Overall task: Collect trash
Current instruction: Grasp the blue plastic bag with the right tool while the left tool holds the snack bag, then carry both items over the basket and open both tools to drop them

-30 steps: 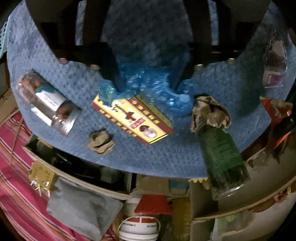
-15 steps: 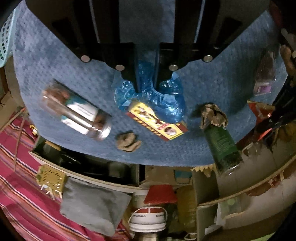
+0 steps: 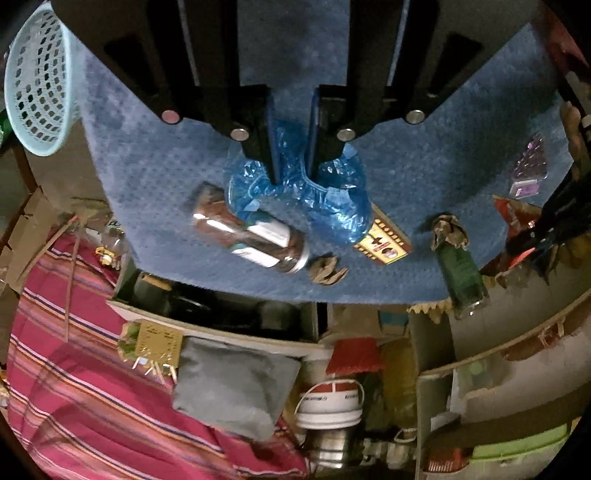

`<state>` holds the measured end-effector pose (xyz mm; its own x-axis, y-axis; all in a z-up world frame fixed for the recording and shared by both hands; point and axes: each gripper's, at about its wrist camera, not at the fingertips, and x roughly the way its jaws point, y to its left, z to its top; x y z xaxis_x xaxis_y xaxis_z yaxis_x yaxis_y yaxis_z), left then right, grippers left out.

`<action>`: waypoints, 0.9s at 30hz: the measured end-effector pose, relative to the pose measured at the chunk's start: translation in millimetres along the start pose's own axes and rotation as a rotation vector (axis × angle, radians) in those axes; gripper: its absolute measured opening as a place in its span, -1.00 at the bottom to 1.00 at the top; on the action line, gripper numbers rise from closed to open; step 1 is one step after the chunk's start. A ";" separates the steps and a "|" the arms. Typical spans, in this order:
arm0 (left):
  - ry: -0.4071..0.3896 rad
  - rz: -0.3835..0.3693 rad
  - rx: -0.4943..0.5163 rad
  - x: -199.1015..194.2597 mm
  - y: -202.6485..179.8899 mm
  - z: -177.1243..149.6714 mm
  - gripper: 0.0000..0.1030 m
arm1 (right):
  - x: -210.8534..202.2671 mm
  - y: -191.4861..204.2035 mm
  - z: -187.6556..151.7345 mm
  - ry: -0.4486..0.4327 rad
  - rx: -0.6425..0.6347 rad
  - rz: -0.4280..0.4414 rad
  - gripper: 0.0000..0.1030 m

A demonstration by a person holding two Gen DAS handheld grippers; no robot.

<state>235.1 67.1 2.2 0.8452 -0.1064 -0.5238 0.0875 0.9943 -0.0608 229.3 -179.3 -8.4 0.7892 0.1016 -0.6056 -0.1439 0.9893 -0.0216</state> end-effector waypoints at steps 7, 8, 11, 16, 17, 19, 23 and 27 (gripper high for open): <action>-0.018 -0.074 0.024 -23.6 -61.7 2.2 -0.59 | -38.7 -49.0 -11.7 -0.035 0.038 -0.025 -0.72; -0.019 -0.087 0.024 -24.9 -69.3 2.6 -0.59 | -43.4 -55.8 -14.3 -0.037 0.040 -0.031 -0.72; -0.015 -0.121 0.047 -25.3 -102.5 3.5 -0.59 | -59.5 -85.9 -22.6 -0.047 0.061 -0.066 -0.72; 0.002 -0.188 0.088 -21.9 -160.4 3.1 -0.59 | -83.6 -146.4 -37.8 -0.070 0.132 -0.130 -0.72; 0.001 -0.202 0.104 -21.7 -177.1 2.7 -0.59 | -89.2 -161.6 -42.2 -0.073 0.147 -0.150 -0.71; 0.005 -0.236 0.126 -20.5 -204.3 1.5 -0.59 | -100.2 -192.1 -51.2 -0.075 0.180 -0.188 -0.71; 0.018 -0.311 0.166 -16.3 -261.0 -3.8 -0.59 | -116.3 -242.9 -69.1 -0.066 0.235 -0.249 -0.71; 0.034 -0.392 0.220 -10.5 -325.3 -15.8 -0.59 | -123.0 -288.7 -89.2 -0.033 0.286 -0.292 -0.71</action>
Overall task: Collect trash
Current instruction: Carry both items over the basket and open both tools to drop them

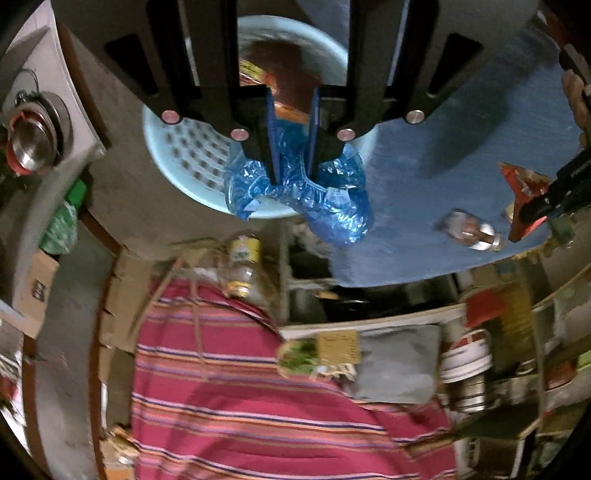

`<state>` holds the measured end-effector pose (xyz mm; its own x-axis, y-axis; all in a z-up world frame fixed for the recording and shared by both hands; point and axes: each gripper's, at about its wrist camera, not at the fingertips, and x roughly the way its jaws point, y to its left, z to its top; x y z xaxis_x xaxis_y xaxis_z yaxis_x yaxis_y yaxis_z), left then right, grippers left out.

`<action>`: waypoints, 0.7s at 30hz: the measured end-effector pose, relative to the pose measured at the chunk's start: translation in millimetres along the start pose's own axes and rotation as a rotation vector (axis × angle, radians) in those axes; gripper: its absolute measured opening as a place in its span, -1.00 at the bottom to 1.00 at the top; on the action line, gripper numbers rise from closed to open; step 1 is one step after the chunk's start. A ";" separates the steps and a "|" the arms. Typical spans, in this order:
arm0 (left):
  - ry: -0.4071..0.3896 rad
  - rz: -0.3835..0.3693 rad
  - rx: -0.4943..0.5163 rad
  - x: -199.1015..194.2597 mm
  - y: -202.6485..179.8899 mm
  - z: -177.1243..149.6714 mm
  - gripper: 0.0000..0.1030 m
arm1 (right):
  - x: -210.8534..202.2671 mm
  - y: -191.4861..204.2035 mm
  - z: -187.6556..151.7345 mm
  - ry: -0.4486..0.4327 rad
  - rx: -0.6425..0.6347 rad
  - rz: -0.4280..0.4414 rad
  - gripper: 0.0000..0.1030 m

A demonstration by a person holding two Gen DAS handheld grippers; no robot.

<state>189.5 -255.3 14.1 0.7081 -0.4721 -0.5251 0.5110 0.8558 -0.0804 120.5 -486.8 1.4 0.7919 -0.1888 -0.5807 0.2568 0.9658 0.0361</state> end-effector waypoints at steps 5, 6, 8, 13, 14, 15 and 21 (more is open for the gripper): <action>0.020 -0.059 0.068 36.3 -63.2 3.7 -0.59 | 11.4 -34.7 -8.5 0.032 0.030 -0.029 -0.71; 0.021 -0.062 0.077 41.6 -71.7 5.2 -0.59 | 13.3 -38.7 -10.8 0.037 0.033 -0.032 -0.71; 0.030 -0.077 0.084 53.7 -88.1 7.0 -0.59 | 18.4 -48.4 -14.6 0.047 0.039 -0.040 -0.72; 0.065 -0.102 0.066 82.0 -110.9 9.5 -0.59 | 31.9 -66.0 -18.7 0.063 0.068 -0.036 -0.72; 0.071 -0.104 0.067 87.3 -114.9 9.7 -0.58 | 33.9 -68.3 -19.5 0.066 0.071 -0.034 -0.72; 0.076 -0.105 0.070 92.0 -119.8 9.9 -0.58 | 37.1 -70.4 -20.3 0.070 0.075 -0.029 -0.72; 0.104 -0.131 0.086 108.4 -142.6 9.5 -0.35 | 45.2 -78.3 -23.9 0.083 0.095 -0.019 -0.72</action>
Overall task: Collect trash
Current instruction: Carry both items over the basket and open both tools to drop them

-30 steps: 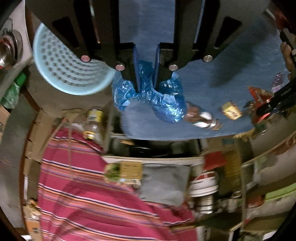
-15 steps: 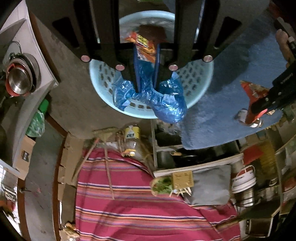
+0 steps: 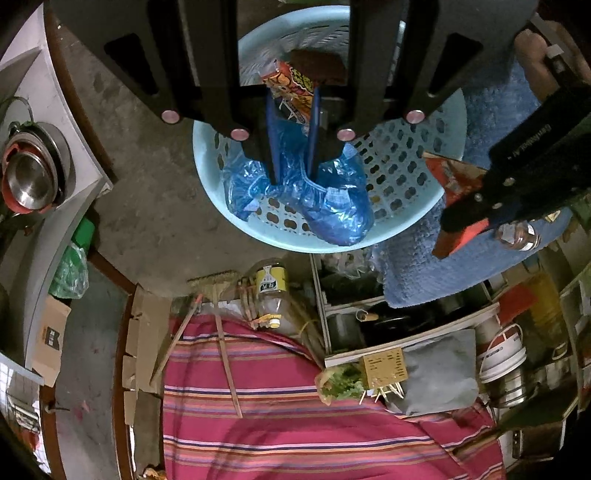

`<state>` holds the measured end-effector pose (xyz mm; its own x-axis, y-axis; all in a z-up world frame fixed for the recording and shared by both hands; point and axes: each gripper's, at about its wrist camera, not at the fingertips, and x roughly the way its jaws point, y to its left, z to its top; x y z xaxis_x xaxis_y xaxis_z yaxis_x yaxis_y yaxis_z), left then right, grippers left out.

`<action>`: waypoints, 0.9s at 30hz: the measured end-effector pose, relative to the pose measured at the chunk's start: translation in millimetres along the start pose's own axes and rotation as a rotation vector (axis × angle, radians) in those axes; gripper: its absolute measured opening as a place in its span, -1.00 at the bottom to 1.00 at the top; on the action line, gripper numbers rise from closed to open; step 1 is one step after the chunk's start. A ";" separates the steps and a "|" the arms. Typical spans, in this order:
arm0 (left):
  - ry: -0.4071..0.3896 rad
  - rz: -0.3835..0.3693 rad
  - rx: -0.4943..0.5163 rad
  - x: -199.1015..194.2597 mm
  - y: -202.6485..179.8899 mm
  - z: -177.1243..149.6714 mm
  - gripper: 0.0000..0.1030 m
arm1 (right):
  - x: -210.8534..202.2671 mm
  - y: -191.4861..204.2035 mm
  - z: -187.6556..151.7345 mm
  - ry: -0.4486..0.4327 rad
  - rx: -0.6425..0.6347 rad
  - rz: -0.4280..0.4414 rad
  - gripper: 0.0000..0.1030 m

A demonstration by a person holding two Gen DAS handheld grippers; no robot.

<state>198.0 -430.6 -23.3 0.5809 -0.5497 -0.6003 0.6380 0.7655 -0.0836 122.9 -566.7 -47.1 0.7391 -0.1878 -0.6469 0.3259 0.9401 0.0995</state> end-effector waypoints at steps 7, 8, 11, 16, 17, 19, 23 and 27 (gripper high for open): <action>0.006 0.006 -0.015 0.8 2.1 1.0 -0.09 | 2.5 -6.2 0.1 0.011 0.007 -0.010 -0.72; 0.003 0.010 -0.017 -0.6 3.2 0.6 -0.03 | 3.2 -6.7 0.8 0.013 0.008 -0.011 -0.72; -0.016 0.039 -0.018 -7.6 7.9 1.5 0.22 | 6.9 -5.7 -1.1 0.023 0.008 -0.013 -0.72; -0.037 0.077 -0.030 -20.4 24.9 0.5 0.45 | 15.7 4.8 -3.2 0.039 -0.002 -0.012 -0.72; -0.038 0.088 -0.026 -22.3 28.3 0.3 0.47 | 17.2 6.1 -3.5 0.039 -0.005 -0.014 -0.72; -0.039 0.106 -0.021 -26.9 33.7 -1.3 0.51 | 22.0 10.4 -3.3 0.040 -0.008 -0.022 -0.72; -0.054 0.151 -0.032 -41.1 52.3 -8.0 0.67 | 33.9 13.3 -3.5 0.049 0.011 -0.030 -0.69; -0.057 0.183 -0.069 -54.4 75.0 -13.8 0.71 | 42.0 21.6 -5.5 0.049 0.013 -0.057 0.14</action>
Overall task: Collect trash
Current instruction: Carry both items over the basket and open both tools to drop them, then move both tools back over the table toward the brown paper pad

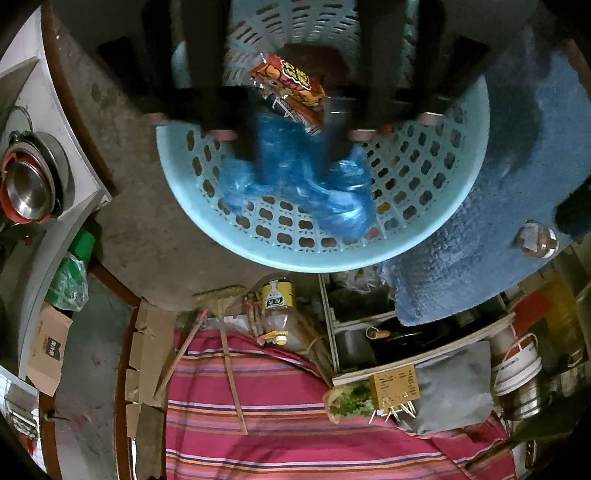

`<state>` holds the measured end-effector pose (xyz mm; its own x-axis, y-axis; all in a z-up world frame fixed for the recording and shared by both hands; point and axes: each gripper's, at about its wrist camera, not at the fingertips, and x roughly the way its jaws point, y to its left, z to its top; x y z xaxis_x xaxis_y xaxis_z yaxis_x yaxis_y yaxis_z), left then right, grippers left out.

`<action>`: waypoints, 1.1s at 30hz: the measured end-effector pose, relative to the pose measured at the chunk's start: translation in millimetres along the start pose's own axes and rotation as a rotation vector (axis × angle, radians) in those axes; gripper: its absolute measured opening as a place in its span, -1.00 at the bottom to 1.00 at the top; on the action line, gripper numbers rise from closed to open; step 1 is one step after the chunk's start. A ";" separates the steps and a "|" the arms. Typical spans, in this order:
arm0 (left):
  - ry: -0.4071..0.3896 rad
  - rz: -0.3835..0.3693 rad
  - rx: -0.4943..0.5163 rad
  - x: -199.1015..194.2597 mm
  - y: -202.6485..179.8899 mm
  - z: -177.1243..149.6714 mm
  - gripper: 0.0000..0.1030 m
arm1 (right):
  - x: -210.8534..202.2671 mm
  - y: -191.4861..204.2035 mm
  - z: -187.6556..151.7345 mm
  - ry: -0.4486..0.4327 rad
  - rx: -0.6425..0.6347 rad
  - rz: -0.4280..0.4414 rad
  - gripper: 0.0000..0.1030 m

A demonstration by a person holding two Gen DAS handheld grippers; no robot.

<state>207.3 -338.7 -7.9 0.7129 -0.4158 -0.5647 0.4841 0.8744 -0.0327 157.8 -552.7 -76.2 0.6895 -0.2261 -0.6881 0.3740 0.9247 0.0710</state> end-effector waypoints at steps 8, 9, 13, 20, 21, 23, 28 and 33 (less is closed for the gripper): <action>-0.020 0.073 -0.062 -28.4 48.5 -7.0 0.84 | -19.9 14.4 -12.7 -0.046 -0.025 -0.060 0.61; -0.026 0.083 -0.066 -31.9 52.8 -7.8 0.85 | -28.8 18.5 -14.1 -0.064 -0.023 -0.045 0.62; -0.062 0.134 -0.100 -57.8 84.2 -12.0 0.89 | -61.4 42.8 -15.3 -0.137 -0.041 0.015 0.79; -0.081 0.222 -0.159 -94.6 149.6 -29.3 0.89 | -90.1 118.6 -20.6 -0.191 -0.099 0.132 0.82; -0.081 0.233 -0.167 -98.6 158.6 -32.3 0.89 | -90.6 128.9 -22.4 -0.189 -0.106 0.149 0.82; -0.081 0.255 -0.184 -106.8 179.1 -37.9 0.89 | -90.0 154.2 -26.1 -0.184 -0.133 0.176 0.82; -0.079 0.332 -0.180 -119.9 221.5 -53.4 0.89 | -89.7 202.0 -38.0 -0.192 -0.168 0.216 0.82; -0.068 0.391 -0.194 -129.7 259.9 -71.5 0.89 | -85.5 239.5 -50.4 -0.184 -0.204 0.236 0.82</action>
<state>204.4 -39.6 -2.1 0.8584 -0.0539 -0.5102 0.0716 0.9973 0.0151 157.2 -296.5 -36.7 0.8494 -0.0329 -0.5268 0.0724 0.9959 0.0545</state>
